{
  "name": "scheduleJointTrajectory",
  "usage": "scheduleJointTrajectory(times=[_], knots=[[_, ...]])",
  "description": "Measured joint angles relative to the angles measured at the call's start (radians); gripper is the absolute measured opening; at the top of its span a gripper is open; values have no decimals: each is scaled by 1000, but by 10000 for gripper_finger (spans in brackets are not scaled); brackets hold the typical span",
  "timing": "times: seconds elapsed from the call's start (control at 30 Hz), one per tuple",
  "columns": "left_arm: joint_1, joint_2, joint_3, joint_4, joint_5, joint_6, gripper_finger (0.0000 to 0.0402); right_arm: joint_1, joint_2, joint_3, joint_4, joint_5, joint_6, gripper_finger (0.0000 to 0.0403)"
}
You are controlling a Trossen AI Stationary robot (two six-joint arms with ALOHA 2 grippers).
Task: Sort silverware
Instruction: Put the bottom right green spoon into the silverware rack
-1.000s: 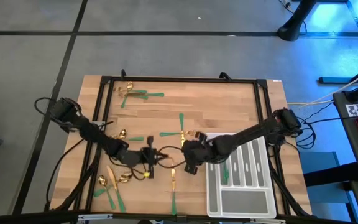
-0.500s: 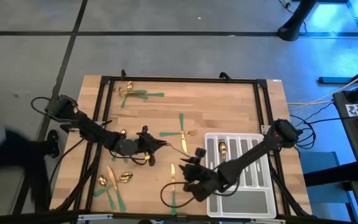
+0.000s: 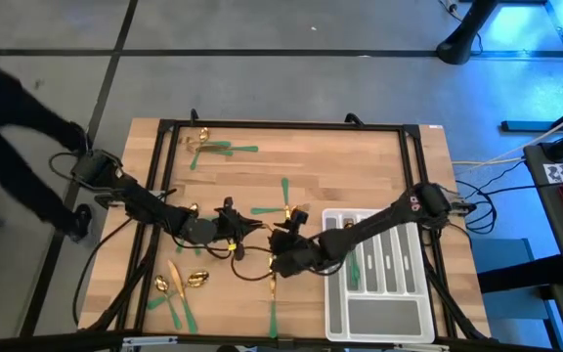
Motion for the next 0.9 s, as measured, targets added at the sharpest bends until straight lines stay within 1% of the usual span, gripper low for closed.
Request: scheduleJointTrajectory(times=[0.03,0.13,0.27,0.37,0.43,0.57,0.63,0.8,0.9], knots=[[0,0,0,0,0,0,7,1,9,0,4,6,-12,191],[0,0,0,0,0,-2,6,12,36,0,16,70,-45,162],[0,0,0,0,-2,-11,4,24,46,-1,50,188,-48,124],[1,0,1,5,-5,-30,9,24,47,-1,51,240,-48,93],[1,0,1,3,-6,-35,10,23,47,-1,51,232,-48,67],[0,0,0,-12,-7,-40,5,10,56,1,48,169,-44,15],[1,2,-1,-17,-11,-41,4,8,65,1,49,167,-45,9],[0,2,-1,-15,0,-45,14,9,77,2,50,198,-45,21],[0,2,-1,-13,1,-45,28,7,73,2,44,198,-45,7]])
